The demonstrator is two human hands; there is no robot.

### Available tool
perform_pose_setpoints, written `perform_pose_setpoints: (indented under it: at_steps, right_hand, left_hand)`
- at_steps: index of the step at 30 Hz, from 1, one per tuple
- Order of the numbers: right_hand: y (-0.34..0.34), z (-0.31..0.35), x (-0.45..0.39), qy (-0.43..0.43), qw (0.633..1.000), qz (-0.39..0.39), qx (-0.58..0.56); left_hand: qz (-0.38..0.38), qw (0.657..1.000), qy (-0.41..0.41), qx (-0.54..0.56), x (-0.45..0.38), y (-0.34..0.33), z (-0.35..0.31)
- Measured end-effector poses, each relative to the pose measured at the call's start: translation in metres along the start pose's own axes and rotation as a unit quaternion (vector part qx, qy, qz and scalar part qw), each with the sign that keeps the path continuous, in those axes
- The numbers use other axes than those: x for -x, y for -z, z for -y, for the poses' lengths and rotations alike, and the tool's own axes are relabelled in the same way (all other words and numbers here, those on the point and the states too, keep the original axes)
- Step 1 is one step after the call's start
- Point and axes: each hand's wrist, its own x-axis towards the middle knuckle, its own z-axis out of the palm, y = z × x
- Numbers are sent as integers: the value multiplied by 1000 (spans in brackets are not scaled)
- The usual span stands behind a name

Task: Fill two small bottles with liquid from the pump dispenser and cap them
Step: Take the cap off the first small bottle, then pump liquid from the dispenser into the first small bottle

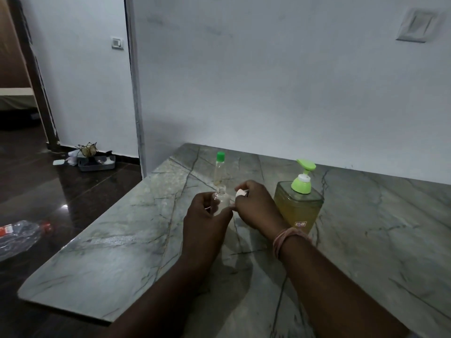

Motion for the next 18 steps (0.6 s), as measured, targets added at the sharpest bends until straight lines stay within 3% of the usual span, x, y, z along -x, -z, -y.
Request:
perform_pose_setpoints:
  at_steps: [6,13,15,18]
  right_hand:
    - [-23,-22,1,26,995,-88,27]
    - [-18,-11,11,28,996,-51,72]
    - [-4,3,20,78,991,-69,89]
    - [29,32,36,183,964,-156,110]
  left_hand:
    - [-18,1000,13,-5,-2,-1,4]
    - [-20,1000,4,-10,-3,-4,4]
    - [-18,1000,-6,-9,-3,-3,5]
    - [-25,999,-24,1,-2,-4,3]
